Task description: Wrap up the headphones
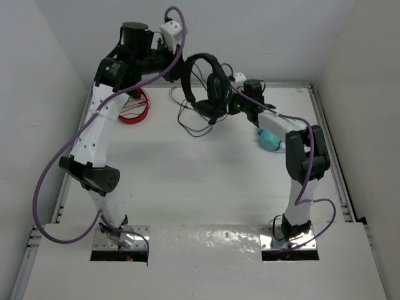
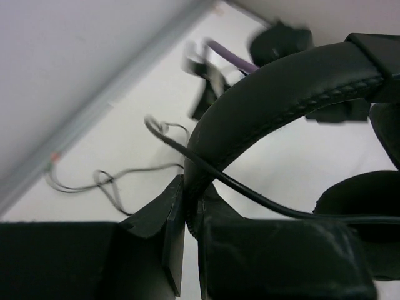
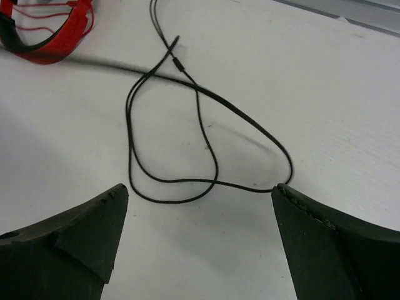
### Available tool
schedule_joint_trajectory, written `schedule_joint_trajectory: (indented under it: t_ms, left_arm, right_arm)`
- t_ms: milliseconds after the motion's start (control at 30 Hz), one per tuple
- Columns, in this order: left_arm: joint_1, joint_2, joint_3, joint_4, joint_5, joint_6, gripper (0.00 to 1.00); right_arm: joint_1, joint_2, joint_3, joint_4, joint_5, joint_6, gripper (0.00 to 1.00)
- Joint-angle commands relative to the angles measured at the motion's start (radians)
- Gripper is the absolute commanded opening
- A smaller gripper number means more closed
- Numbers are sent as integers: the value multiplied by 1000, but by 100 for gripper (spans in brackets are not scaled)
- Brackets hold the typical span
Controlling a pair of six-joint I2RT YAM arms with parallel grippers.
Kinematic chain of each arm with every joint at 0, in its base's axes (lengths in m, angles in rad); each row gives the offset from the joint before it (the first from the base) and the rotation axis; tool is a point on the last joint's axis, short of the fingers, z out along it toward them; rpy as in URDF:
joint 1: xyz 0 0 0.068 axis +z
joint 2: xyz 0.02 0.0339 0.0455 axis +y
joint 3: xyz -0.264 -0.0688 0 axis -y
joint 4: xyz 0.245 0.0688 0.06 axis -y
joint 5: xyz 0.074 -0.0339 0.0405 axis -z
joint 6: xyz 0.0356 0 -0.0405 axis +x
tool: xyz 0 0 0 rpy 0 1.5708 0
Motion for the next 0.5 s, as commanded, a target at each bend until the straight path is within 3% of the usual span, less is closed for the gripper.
schedule_joint_trajectory:
  t_ms: [0, 100, 300, 467]
  left_arm:
    - [0, -37, 128, 69, -209, -47, 0]
    - [-2, -39, 159, 75, -283, -40, 0]
    - [-3, -39, 163, 88, -286, -30, 0]
    - [-5, -31, 173, 100, -320, -28, 0]
  right_arm:
    - [-16, -73, -156, 408, -85, 87, 96]
    - [-7, -32, -187, 488, -79, 126, 99]
    - [61, 89, -174, 622, 81, 163, 99]
    - [119, 183, -111, 570, 236, 152, 96]
